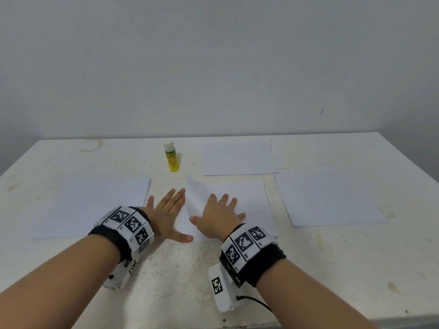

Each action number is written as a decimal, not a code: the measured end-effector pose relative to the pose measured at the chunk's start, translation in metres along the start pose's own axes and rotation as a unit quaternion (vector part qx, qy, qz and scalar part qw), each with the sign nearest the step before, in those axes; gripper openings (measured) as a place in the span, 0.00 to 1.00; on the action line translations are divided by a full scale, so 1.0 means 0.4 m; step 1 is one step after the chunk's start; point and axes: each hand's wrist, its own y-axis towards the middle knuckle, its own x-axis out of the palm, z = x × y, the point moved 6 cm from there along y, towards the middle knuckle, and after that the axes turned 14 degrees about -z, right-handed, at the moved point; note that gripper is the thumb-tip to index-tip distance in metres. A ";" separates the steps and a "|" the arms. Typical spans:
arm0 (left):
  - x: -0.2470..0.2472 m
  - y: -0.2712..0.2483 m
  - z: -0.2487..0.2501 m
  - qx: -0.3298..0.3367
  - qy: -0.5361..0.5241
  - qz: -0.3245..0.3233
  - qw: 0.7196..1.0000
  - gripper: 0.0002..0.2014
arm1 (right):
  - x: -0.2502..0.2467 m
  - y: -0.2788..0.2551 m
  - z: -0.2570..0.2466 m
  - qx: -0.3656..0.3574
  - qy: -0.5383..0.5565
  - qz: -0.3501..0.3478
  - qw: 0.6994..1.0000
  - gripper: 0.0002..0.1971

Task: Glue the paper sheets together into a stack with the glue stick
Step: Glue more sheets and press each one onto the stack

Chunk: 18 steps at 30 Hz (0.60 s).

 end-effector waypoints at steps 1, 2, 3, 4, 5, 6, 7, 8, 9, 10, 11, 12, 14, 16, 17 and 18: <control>0.000 0.000 0.000 0.000 0.000 0.001 1.000 0.82 | 0.000 0.000 0.000 0.000 0.001 0.000 1.000 0.42; 0.001 0.000 0.000 0.000 0.000 0.002 1.000 0.82 | 0.000 0.000 0.000 -0.001 0.001 0.000 1.000 0.42; 0.001 0.000 0.001 0.000 0.000 0.003 1.000 0.82 | 0.000 0.000 0.000 -0.003 0.001 -0.001 1.000 0.42; 0.001 0.000 0.002 -0.001 0.000 0.004 1.000 0.82 | 0.000 0.000 0.000 -0.004 0.000 0.000 1.000 0.42; 0.001 -0.001 0.003 -0.002 0.001 0.005 1.000 0.83 | 0.001 0.001 0.000 -0.005 -0.001 0.000 1.000 0.42; 0.000 -0.002 0.004 -0.004 0.001 0.006 1.000 0.83 | 0.000 0.002 0.001 -0.005 -0.002 0.001 1.000 0.42; -0.001 -0.002 0.004 -0.005 0.002 0.006 1.000 0.83 | 0.001 0.004 0.001 -0.005 -0.003 0.000 1.000 0.42; -0.001 -0.003 0.005 -0.004 0.002 0.005 1.000 0.83 | 0.001 0.005 0.001 -0.005 -0.004 0.000 1.000 0.42; -0.002 -0.003 0.005 -0.003 0.002 0.004 1.000 0.83 | 0.001 0.007 0.001 -0.005 -0.005 -0.001 1.000 0.42; -0.002 -0.003 0.005 -0.002 0.001 0.003 1.000 0.83 | 0.001 0.008 0.002 -0.005 -0.006 -0.001 1.000 0.42; -0.002 -0.003 0.005 -0.001 0.001 0.003 1.000 0.83 | 0.001 0.009 0.002 -0.006 -0.005 0.000 1.000 0.42; -0.002 -0.003 0.005 -0.001 0.001 0.003 1.000 0.83 | 0.001 0.010 0.002 -0.006 -0.005 -0.001 1.000 0.42; -0.001 -0.003 0.004 -0.001 0.001 0.004 1.000 0.83 | 0.001 0.012 0.002 -0.007 -0.002 -0.002 1.000 0.42; 0.000 -0.005 0.004 -0.001 0.003 0.004 1.000 0.83 | 0.000 0.014 0.003 -0.009 0.002 0.000 1.000 0.42; 0.000 -0.005 0.004 -0.001 0.004 0.005 1.000 0.83 | -0.001 0.015 0.004 -0.011 0.004 0.003 1.000 0.43; -0.001 -0.005 0.004 -0.001 0.005 0.005 1.000 0.83 | -0.002 0.015 0.005 -0.016 0.008 0.007 1.000 0.43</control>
